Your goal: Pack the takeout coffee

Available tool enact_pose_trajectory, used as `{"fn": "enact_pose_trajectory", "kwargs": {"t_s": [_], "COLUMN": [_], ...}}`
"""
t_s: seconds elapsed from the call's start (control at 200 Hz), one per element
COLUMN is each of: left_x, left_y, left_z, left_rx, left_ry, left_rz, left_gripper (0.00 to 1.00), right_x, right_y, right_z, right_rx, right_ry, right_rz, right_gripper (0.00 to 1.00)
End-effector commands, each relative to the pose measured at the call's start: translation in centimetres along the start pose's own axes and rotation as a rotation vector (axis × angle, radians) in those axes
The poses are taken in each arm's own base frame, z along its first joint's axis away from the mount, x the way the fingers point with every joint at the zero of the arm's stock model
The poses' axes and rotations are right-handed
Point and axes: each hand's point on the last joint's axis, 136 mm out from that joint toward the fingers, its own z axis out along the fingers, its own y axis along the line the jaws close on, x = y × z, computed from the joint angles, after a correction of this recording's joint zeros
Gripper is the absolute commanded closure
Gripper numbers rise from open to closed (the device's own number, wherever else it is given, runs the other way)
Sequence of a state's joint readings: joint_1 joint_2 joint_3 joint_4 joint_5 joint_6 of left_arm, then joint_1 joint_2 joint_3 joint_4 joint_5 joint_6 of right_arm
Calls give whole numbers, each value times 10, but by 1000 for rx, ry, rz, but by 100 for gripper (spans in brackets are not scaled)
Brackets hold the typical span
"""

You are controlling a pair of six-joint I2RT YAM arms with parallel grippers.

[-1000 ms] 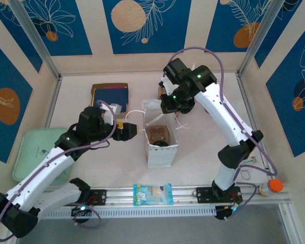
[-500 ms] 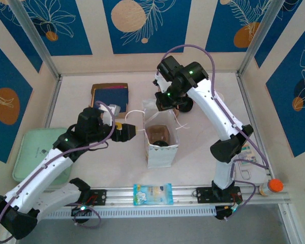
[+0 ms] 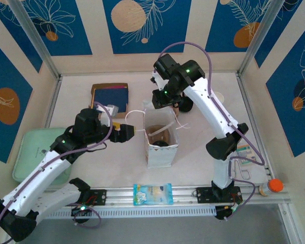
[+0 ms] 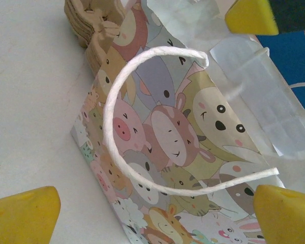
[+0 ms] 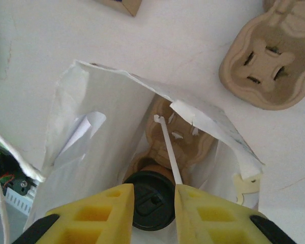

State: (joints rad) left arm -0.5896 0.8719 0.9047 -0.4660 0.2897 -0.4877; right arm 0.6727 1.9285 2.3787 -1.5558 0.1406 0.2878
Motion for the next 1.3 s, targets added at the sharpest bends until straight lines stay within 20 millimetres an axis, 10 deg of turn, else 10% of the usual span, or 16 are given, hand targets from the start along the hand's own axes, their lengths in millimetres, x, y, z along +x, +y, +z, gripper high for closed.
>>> {"fn": "enact_pose_trajectory", "kwargs": {"t_s": [0.0, 0.66, 1.031, 1.296], "left_x": [-10, -35, -76, -97], "left_y": [-10, 3, 21, 37], "left_z": [-10, -23, -26, -10], "left_rx": [13, -106, -159, -176], "left_ry": [-33, -124, -189, -180], "left_rz": [34, 27, -16, -51], "left_gripper": [3, 2, 7, 13], "right_x": [1, 4, 28, 51], "right_y": [1, 7, -15, -40], "right_z": [-17, -94, -138, -132], "right_rx": [17, -1, -51, -37], "right_ry": [-35, -323, -574, -564], "right_rz": [3, -37, 8, 84], "right_gripper": [72, 66, 0, 1]}}
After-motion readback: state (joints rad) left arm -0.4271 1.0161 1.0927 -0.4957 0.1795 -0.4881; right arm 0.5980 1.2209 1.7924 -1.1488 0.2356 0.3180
